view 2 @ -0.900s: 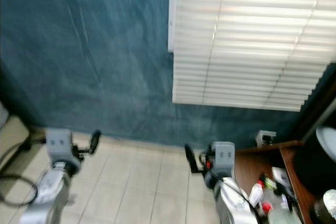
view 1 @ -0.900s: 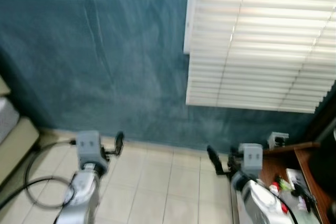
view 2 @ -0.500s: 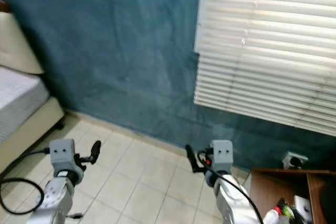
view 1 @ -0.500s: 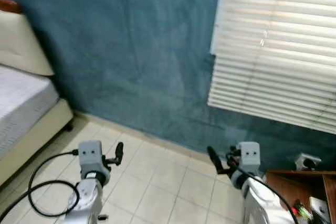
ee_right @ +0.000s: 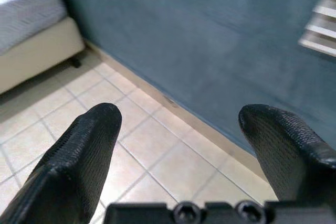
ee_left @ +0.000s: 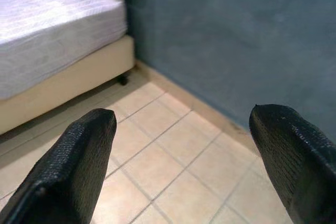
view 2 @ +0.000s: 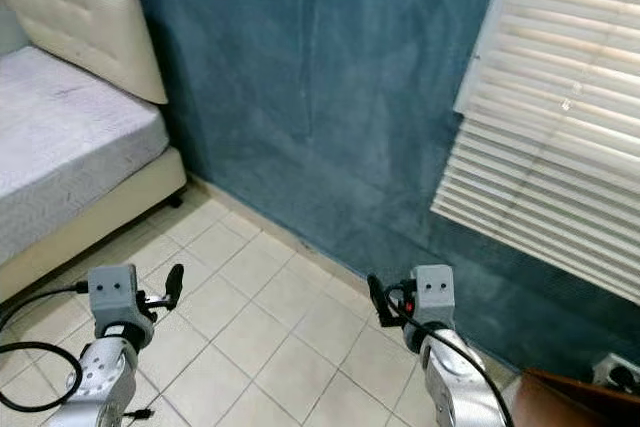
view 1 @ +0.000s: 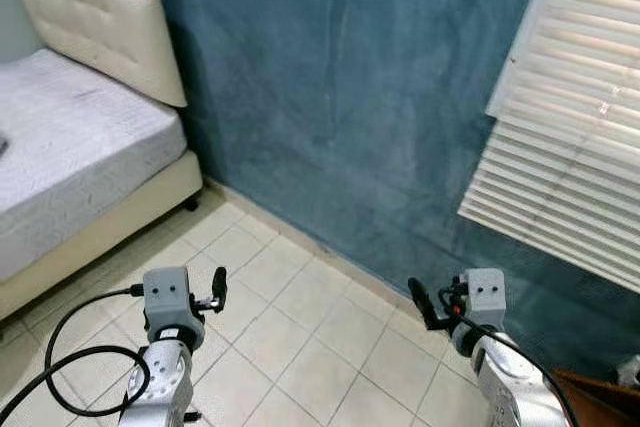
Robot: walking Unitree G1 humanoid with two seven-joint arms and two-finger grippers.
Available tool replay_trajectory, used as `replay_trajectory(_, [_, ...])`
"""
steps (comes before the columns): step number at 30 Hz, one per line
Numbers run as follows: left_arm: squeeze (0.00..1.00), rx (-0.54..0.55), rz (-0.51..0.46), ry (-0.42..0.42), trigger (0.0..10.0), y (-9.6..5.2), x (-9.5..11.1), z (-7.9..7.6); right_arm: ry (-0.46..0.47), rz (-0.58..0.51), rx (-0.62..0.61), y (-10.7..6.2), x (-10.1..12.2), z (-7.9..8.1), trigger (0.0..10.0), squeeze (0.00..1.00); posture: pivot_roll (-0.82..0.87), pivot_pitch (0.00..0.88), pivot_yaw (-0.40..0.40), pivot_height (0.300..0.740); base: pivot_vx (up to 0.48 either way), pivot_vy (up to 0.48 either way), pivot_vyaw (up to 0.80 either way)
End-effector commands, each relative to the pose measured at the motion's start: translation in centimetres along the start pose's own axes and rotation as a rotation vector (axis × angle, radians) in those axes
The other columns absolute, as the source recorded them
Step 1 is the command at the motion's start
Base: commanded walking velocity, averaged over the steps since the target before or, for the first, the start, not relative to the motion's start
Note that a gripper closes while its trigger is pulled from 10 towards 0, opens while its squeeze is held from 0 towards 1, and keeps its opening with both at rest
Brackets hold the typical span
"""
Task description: Clean up the room
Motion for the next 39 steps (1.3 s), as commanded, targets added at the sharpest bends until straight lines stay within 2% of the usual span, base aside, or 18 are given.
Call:
replay_trajectory(1, [0.00,0.005,-0.023,-0.008,10.0,0.1,0.5,-0.3,-0.017,0.002,-0.014,0.0,-0.1,-0.7,10.0,0.00,0.03,0.000,-0.034,0.740,0.480,0.000,0.62])
replay_trajectory(6, [0.00,0.010,-0.024,-0.038,10.0,0.2,0.5,-0.5,-0.020,-0.007,0.000,0.1,0.0,-0.3,10.0,0.00,0.02,0.000,-0.030,0.740,0.480,0.000,0.62])
replay_trajectory(20, [0.00,0.016,-0.037,-0.035,10.0,0.2,0.7,-0.6,-0.010,-0.020,0.017,0.6,0.4,-0.5,10.0,0.00,0.03,0.000,-0.037,0.740,0.480,0.000,0.61])
replay_trajectory(39, [0.00,0.040,-0.063,-0.008,10.0,0.0,1.5,0.1,-0.004,-0.025,0.111,1.4,0.4,1.6,10.0,0.00,0.07,0.000,-0.046,0.740,0.480,0.000,0.61])
Point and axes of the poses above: a point about 5 cm out from each wrist's last joint towards the gripper, its own y axis pointing out of the wrist towards the gripper, its own x axis along the axis of the wrist's last joint, z = x × y, the point moved 6 cm from there along y, pointing out of the wrist towards the gripper, and after that the axes turned 13 degrees about -y, right-handed, at the moved point
